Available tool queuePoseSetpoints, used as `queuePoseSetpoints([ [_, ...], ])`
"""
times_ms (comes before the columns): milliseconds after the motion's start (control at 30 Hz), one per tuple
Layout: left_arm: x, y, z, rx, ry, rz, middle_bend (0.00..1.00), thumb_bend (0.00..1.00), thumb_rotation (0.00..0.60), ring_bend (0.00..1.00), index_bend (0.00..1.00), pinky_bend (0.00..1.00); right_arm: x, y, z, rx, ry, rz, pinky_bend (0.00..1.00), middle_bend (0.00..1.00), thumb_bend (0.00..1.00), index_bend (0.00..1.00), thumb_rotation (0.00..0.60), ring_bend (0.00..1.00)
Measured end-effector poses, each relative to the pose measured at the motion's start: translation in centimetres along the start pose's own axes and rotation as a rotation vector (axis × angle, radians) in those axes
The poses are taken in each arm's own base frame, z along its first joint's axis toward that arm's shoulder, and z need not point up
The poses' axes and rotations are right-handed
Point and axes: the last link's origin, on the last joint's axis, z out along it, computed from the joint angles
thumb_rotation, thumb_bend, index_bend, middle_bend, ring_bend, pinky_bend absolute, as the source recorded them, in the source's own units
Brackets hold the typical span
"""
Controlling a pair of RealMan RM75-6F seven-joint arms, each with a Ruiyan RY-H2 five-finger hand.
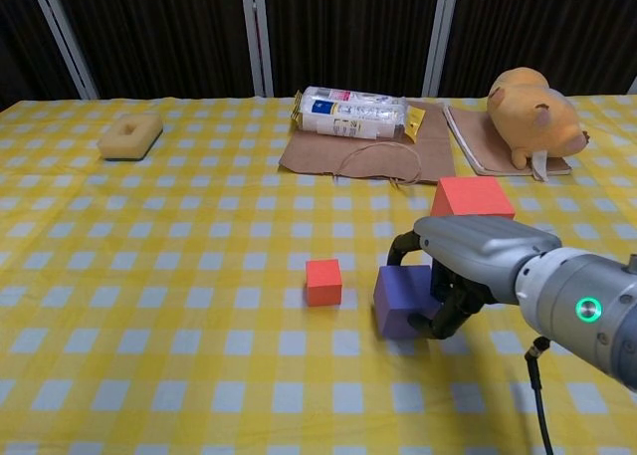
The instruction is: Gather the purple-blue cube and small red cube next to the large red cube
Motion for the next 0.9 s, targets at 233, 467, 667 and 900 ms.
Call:
queuePoseSetpoints([
  [233, 0.0, 0.0, 0.0, 0.002, -0.007, -0.007, 0.0, 0.02, 0.6, 0.0, 0.0, 0.0, 2.3, -0.3, 1.3, -0.007, 0.068, 0.021, 1.0, 1.0, 0.47, 0.46, 0.6, 1.0],
  [467, -0.1, -0.1, 0.1, 0.007, -0.019, -0.014, 0.0, 0.02, 0.6, 0.0, 0.0, 0.0, 3.8, -0.8, 3.5, -0.021, 0.102, 0.022, 1.0, 1.0, 0.47, 0.46, 0.6, 1.0],
  [667, 0.0, -0.1, 0.2, 0.009, -0.022, -0.019, 0.0, 0.02, 0.6, 0.0, 0.0, 0.0, 3.9, -0.3, 5.7, -0.06, 0.104, 0.007, 1.0, 1.0, 0.47, 0.46, 0.6, 1.0],
  [900, 0.0, -0.1, 0.3, 0.01, -0.026, -0.019, 0.0, 0.02, 0.6, 0.0, 0.0, 0.0, 3.5, -0.1, 7.3, -0.073, 0.099, -0.01, 1.0, 1.0, 0.47, 0.46, 0.6, 1.0],
])
